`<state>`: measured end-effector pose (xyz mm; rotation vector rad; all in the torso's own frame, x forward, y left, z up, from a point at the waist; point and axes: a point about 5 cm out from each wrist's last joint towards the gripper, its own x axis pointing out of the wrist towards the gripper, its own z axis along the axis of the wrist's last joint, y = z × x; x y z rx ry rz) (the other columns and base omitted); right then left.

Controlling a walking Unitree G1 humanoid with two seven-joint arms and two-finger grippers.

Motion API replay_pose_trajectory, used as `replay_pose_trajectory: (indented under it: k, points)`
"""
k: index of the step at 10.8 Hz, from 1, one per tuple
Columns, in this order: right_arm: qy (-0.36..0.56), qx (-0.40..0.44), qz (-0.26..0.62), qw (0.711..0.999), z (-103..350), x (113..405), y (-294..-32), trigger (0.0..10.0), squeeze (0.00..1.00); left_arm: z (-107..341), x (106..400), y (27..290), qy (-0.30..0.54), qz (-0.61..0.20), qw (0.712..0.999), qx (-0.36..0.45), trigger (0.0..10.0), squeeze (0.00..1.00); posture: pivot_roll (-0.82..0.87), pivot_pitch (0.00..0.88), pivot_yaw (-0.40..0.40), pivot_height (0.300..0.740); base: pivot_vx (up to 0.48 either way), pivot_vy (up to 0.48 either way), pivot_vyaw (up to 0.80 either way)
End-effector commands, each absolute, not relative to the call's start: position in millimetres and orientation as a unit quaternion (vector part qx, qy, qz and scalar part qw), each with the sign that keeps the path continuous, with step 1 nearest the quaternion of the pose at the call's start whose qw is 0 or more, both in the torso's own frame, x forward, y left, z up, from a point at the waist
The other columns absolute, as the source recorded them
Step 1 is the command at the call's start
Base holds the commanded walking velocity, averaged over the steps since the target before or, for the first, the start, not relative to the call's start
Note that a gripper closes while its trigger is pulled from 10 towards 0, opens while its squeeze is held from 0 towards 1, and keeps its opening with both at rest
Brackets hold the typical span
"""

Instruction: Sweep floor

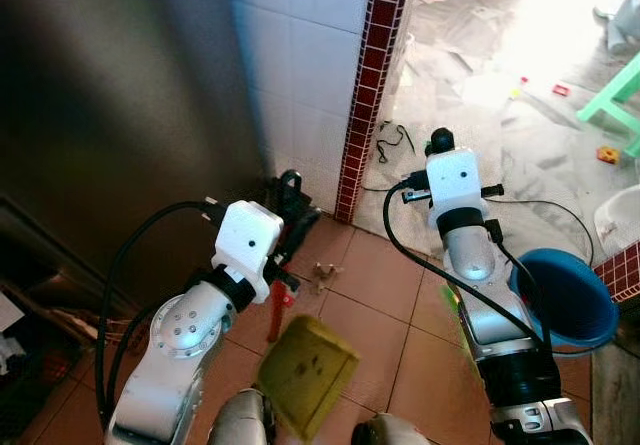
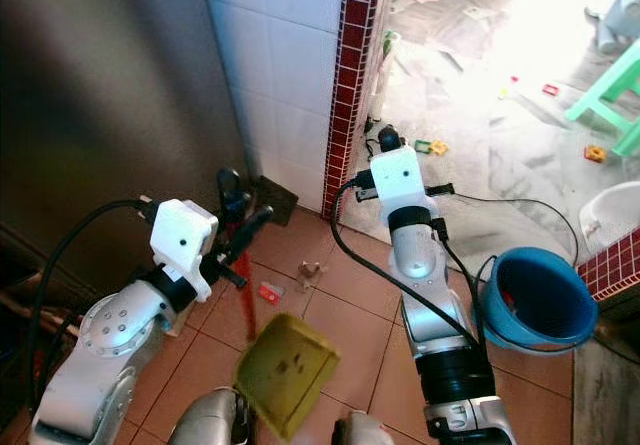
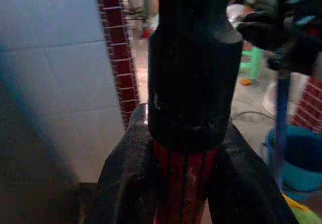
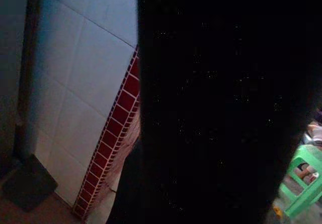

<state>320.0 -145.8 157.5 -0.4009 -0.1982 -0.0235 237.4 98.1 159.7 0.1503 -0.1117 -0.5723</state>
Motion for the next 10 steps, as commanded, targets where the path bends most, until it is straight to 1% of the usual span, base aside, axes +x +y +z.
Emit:
replay_pose_trajectory:
  k: [1,2,3,5,6,8,10]
  points:
    - [-0.117,-0.204,-0.018,0.972,164.7,322.1,-146.3,10.0,0.0,168.0,244.3,104.6,-0.088,-0.234,0.962,0.108,10.0,0.0,0.03,0.093,-0.028,0.74,0.0,0.0,0.0]
    - [-0.127,-0.202,-0.004,0.971,166.1,321.6,-141.7,10.0,0.0,168.7,251.9,115.8,-0.093,-0.154,0.975,0.132,10.0,0.0,0.04,0.09,-0.03,0.74,0.0,0.0,0.0]
    - [-0.141,-0.208,0.013,0.968,169.1,320.3,-135.7,10.0,0.0,169.9,253.1,121.3,-0.093,-0.12,0.982,0.114,10.0,0.0,0.04,0.087,-0.034,0.74,0.0,0.0,0.8]
    - [-0.17,-0.213,0.036,0.961,177.3,319.7,-123.7,10.0,0.0,169.7,255.6,138.6,-0.088,0.021,0.991,0.101,10.0,0.0,0.04,0.087,-0.043,0.74,0.0,0.0,0.8]
    - [-0.174,-0.212,0.042,0.961,178.0,319.4,-122.0,10.0,0.0,167.0,255.8,141.1,-0.083,0.047,0.991,0.098,10.0,0.0,0.04,0.087,-0.044,0.74,0.0,0.0,0.8]
    - [-0.185,-0.209,0.058,0.959,180.3,318.3,-117.6,10.0,0.0,166.4,257.0,142.7,-0.086,0.074,0.99,0.087,10.0,0.0,0.04,0.087,-0.048,0.74,0.0,0.0,0.8]
    - [-0.19,-0.201,0.067,0.959,180.3,318.8,-114.9,10.0,0.0,167.7,261.1,136.1,-0.091,0.074,0.99,0.073,10.0,0.0,0.04,0.082,-0.046,0.74,0.0,0.0,0.8]
